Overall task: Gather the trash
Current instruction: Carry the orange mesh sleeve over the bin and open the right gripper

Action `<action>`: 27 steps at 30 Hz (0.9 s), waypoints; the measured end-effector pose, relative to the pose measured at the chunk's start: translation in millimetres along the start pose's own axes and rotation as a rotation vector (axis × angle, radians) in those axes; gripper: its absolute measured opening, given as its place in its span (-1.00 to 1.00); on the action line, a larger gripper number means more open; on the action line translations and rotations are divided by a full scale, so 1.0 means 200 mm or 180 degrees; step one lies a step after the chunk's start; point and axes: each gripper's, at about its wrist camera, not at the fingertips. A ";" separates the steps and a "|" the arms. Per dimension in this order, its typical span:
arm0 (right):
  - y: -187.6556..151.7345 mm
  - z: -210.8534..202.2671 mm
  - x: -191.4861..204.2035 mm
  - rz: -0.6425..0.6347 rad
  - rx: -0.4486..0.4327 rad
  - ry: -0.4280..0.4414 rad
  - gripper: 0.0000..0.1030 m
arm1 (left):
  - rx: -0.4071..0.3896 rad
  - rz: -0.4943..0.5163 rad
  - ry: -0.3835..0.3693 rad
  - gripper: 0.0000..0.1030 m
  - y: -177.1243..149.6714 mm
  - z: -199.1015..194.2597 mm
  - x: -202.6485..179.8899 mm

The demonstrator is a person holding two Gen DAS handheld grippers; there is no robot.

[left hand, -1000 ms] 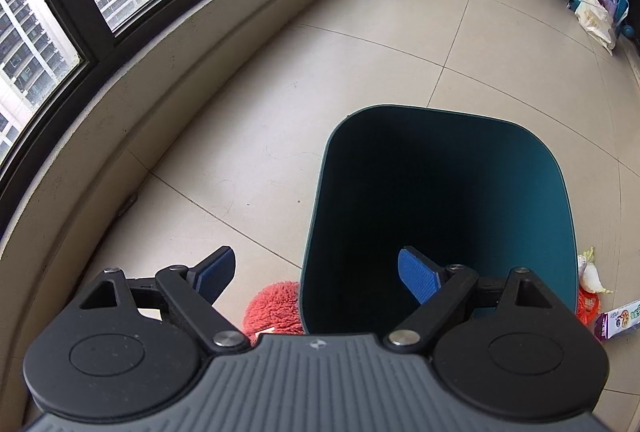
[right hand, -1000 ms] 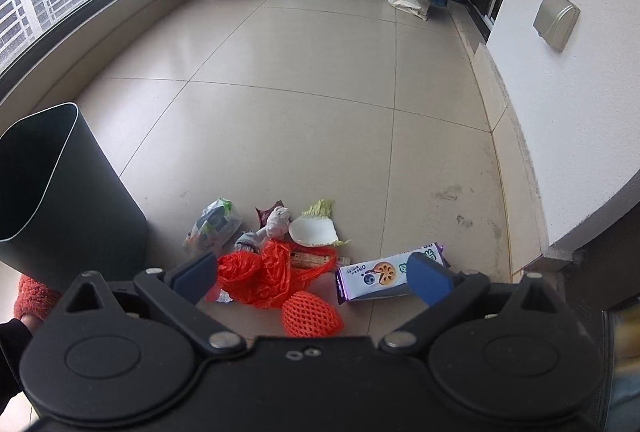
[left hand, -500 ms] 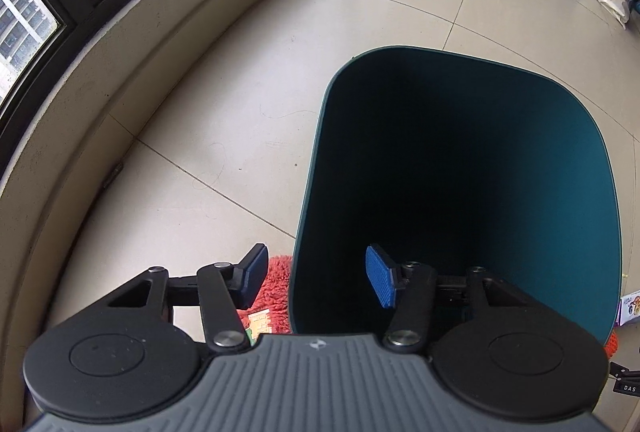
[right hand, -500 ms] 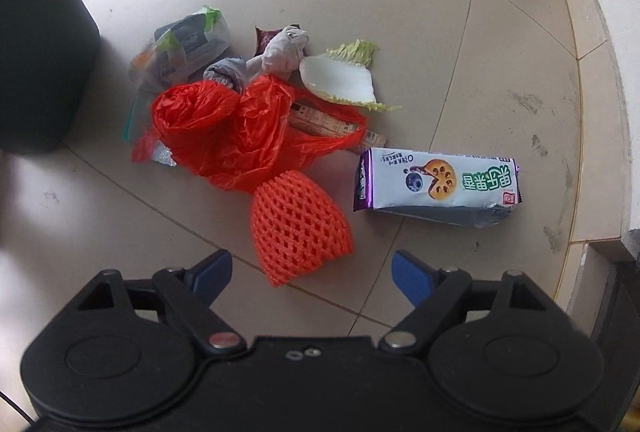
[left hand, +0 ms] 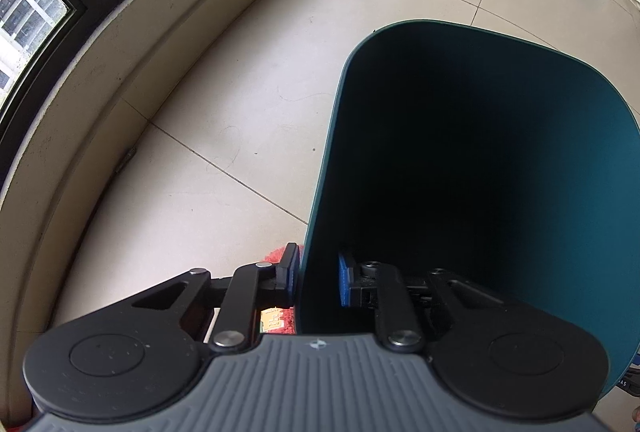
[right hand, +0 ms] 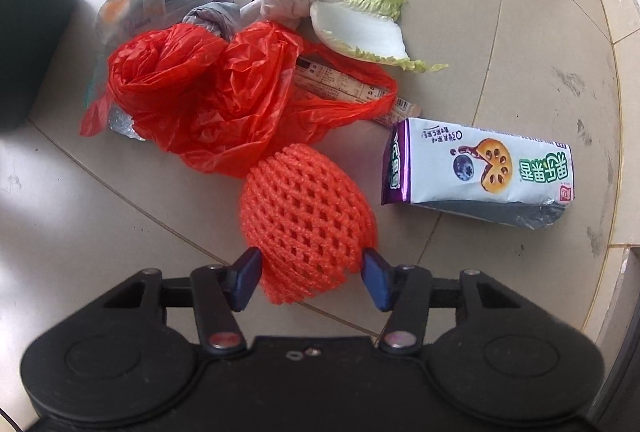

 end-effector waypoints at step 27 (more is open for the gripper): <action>0.32 -1.69 0.40 -0.0166 -0.1480 0.1343 -0.82 | 0.0100 -0.0245 -0.0538 -0.86 0.04 -0.04 0.08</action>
Point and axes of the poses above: each gripper's, at about its wrist camera, not at the fingertips, and z roughly the way its jaws point, x to its left, y to its top, and after that the axes turned 13 degrees about -y, right-handed
